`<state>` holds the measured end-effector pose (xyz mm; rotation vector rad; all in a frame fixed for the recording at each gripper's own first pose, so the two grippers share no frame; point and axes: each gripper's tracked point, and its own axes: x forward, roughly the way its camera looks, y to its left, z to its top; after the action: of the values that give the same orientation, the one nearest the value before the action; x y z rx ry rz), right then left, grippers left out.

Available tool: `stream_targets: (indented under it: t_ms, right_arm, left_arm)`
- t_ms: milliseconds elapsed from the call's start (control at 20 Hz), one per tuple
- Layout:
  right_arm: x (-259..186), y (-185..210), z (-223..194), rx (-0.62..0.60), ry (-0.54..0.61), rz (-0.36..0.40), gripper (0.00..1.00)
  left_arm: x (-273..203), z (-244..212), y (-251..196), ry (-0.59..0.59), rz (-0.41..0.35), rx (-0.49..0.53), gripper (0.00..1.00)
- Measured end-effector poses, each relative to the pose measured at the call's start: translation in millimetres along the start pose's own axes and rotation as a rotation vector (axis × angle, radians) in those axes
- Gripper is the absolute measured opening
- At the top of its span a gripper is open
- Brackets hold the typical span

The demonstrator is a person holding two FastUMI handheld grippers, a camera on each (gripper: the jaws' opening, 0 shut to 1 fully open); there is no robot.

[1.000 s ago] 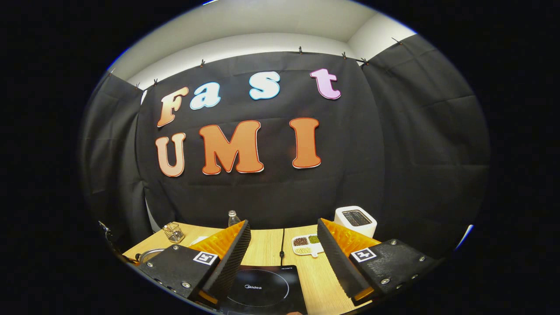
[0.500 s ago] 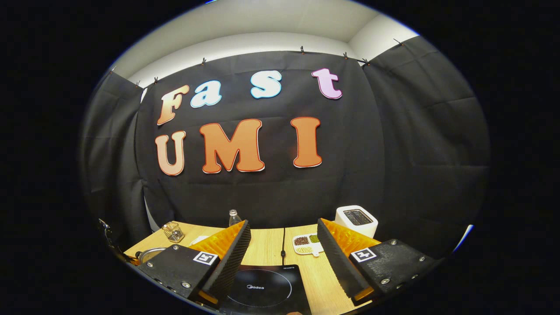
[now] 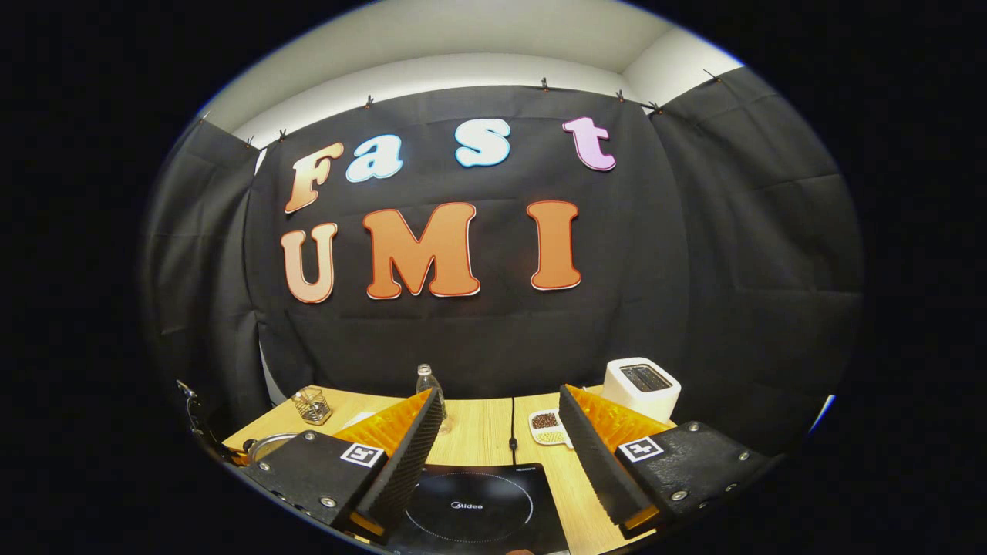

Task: First push the handle of the pot to place it horizontally, then grasp the pot with both hands and set it on the induction cooktop.

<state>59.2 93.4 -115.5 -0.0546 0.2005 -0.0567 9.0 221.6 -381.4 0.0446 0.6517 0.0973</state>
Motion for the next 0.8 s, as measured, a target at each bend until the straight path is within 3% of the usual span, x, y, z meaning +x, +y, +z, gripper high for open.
stream_targets:
  t_ms: [50, 100, 200, 800]
  right_arm:
    - [-0.2, 3.7, -1.7, -0.007, 0.002, 0.001, 1.0]
    - [-0.1, 6.9, -3.9, -0.017, 0.004, 0.002, 0.95]
    - [0.1, 15.6, -8.7, -0.025, 0.012, 0.011, 0.95]
    - [7.6, 69.3, -38.6, 0.052, 0.051, 0.058, 0.95]
  left_arm:
    - [2.3, 1.5, 0.3, 0.0, -0.001, 0.002, 0.05]
    - [4.2, 2.0, -0.1, 0.0, -0.005, 0.003, 0.05]
    - [4.5, 3.6, 1.2, 0.002, -0.015, 0.001, 0.01]
    - [19.6, 11.2, 8.2, -0.01, -0.024, 0.027, 0.02]
